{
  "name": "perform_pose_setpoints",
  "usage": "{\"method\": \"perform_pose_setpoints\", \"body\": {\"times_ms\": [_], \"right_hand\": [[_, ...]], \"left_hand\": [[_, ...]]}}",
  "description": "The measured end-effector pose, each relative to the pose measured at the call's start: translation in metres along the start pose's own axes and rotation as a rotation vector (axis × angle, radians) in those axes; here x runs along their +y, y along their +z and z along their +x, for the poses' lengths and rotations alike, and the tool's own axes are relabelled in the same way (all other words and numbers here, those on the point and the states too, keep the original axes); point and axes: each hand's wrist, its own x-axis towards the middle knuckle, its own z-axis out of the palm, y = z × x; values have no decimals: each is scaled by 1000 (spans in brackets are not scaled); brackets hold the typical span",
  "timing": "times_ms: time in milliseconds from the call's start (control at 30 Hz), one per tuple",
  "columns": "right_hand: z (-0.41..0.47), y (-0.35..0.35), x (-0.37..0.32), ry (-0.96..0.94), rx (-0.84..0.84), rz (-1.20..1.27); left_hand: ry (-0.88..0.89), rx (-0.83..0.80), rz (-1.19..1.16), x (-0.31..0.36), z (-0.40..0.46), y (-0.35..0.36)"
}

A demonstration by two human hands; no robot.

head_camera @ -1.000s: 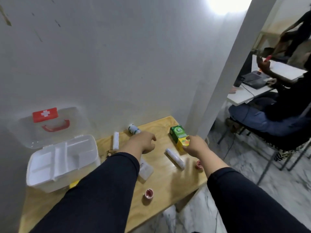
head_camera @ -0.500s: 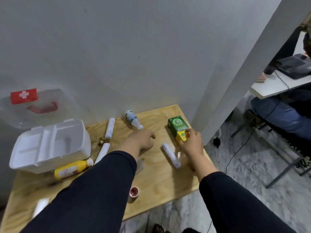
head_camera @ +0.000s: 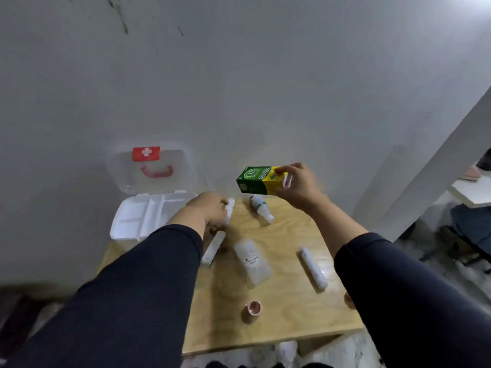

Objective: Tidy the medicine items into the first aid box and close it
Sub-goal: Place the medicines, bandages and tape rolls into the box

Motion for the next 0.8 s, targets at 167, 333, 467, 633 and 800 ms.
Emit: {"method": "perform_pose_setpoints", "body": {"times_ms": [167,333,467,633,800], "right_hand": [[4,44,-66,-183,-96,-21],[4,88,-116,-297,-202,-196],[8,124,-139,-333,-285,-323],[13,172,-150,-281,-357,-341],[14,216,-155,-151,-390,-260]], "left_hand": [[-92,46,11,-72,-20,-8],[-149,87,37,-136,-32,-7],[-148,42,100,-177,-28,-4],[-61,6,151,-201,-23,6],[-29,60,185,-209,-23,19]]}}
